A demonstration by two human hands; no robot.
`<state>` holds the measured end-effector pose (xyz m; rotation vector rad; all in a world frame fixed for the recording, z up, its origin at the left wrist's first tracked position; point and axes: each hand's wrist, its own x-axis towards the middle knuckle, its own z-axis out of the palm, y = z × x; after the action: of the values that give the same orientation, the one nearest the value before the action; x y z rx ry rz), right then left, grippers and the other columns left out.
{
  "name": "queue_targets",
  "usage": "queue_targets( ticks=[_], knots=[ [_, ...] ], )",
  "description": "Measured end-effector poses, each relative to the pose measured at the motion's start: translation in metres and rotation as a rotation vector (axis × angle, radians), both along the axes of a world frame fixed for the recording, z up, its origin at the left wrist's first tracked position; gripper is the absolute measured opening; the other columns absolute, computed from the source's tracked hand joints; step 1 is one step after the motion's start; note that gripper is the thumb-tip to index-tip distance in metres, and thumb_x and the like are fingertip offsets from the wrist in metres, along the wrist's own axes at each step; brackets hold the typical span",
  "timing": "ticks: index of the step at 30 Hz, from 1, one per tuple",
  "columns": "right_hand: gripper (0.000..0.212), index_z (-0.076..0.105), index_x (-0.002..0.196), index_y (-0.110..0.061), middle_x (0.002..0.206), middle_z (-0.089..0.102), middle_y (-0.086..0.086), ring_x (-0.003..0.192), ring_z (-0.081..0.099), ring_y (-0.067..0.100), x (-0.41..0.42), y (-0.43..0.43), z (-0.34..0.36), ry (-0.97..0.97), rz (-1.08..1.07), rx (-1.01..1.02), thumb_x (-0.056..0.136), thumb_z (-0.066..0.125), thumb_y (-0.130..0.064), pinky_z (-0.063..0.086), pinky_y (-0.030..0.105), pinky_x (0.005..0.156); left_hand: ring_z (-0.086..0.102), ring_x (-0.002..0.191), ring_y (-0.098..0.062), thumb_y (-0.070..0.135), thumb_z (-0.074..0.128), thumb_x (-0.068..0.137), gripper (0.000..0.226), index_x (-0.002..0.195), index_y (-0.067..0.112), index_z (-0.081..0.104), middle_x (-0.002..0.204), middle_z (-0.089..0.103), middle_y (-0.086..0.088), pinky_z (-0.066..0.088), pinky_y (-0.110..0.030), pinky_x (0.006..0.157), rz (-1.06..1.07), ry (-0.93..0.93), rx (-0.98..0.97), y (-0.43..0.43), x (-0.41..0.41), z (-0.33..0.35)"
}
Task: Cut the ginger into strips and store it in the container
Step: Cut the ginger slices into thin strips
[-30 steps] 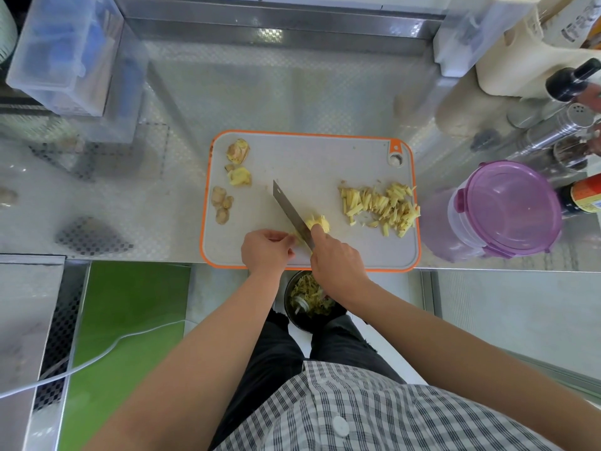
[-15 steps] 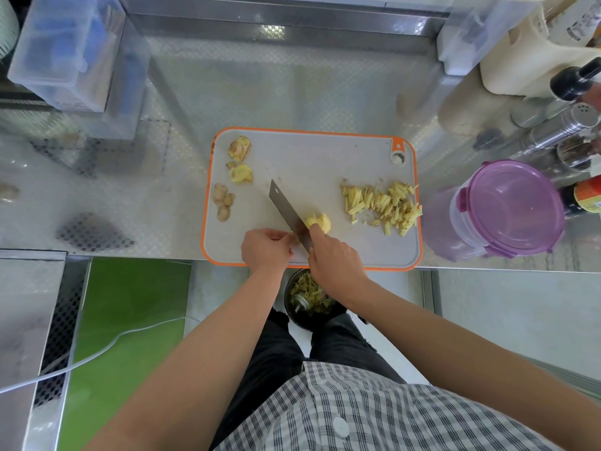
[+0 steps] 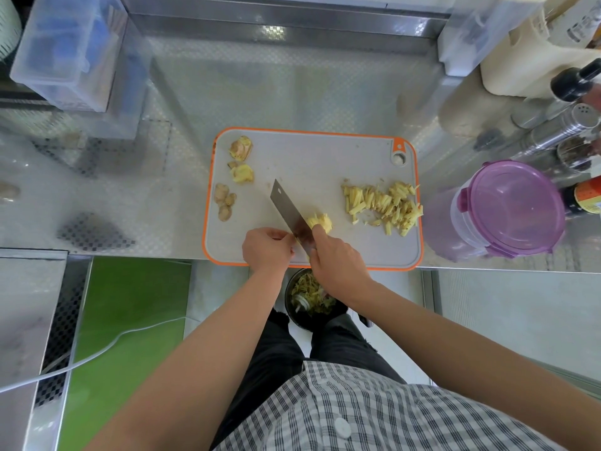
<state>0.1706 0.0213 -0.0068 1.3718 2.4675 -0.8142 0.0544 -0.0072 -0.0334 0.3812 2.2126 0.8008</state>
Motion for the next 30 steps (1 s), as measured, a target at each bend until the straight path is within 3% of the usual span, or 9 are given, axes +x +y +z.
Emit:
queue_targets(
  ticks=[4,9,16,24,27,30],
  knots=[
    [0.018,0.036,0.113,-0.011,0.071,0.044,0.000,0.063,0.053,0.029,-0.009,-0.001,-0.004,-0.012,-0.016,0.026,0.095,0.039,-0.009,0.040,0.035,0.056,0.069,0.062,-0.021,0.014,0.074,0.071,0.018,0.056,0.021,0.068,0.058,0.069,-0.005,0.057,-0.035,0.070,0.003,-0.023,-0.005,0.000,-0.001,-0.001],
    [0.010,0.035,0.108,-0.012,0.074,0.050,0.004,0.064,0.051,0.030,-0.008,0.002,-0.003,0.044,-0.069,0.002,0.098,0.036,-0.014,0.040,0.036,0.057,0.069,0.060,-0.022,0.012,0.073,0.073,0.022,0.054,0.023,0.066,0.056,0.068,-0.005,0.058,-0.037,0.071,0.018,-0.041,0.005,-0.001,-0.002,-0.003],
    [0.009,0.035,0.108,-0.011,0.064,0.034,-0.007,0.060,0.046,0.025,-0.004,0.000,0.004,0.028,0.015,0.026,0.099,0.037,-0.014,0.036,0.034,0.057,0.070,0.064,-0.022,0.009,0.068,0.074,0.021,0.056,0.021,0.067,0.058,0.069,-0.004,0.058,-0.037,0.073,0.026,-0.049,0.013,-0.002,-0.002,-0.002],
    [0.013,0.030,0.099,-0.015,0.063,0.039,-0.002,0.059,0.050,0.027,-0.008,-0.002,-0.008,-0.003,-0.003,0.018,0.095,0.040,-0.009,0.035,0.033,0.053,0.069,0.067,-0.024,0.012,0.070,0.072,0.021,0.054,0.023,0.067,0.062,0.070,-0.006,0.056,-0.034,0.068,-0.014,-0.016,-0.010,-0.001,-0.003,-0.003],
    [0.012,0.034,0.105,-0.013,0.068,0.043,0.000,0.062,0.053,0.030,-0.011,-0.004,-0.011,-0.011,-0.002,0.040,0.096,0.040,-0.009,0.035,0.033,0.055,0.068,0.068,-0.024,0.014,0.071,0.073,0.015,0.059,0.018,0.071,0.063,0.070,-0.008,0.054,-0.031,0.064,-0.041,-0.001,-0.011,0.000,-0.002,0.000],
    [0.010,0.036,0.108,-0.011,0.076,0.049,0.005,0.064,0.049,0.030,-0.013,0.005,-0.010,0.044,-0.096,0.003,0.099,0.037,-0.014,0.037,0.034,0.058,0.069,0.065,-0.023,0.010,0.069,0.076,0.021,0.057,0.021,0.067,0.060,0.070,-0.008,0.057,-0.034,0.070,-0.013,-0.035,-0.004,-0.002,-0.003,-0.001]
  ],
)
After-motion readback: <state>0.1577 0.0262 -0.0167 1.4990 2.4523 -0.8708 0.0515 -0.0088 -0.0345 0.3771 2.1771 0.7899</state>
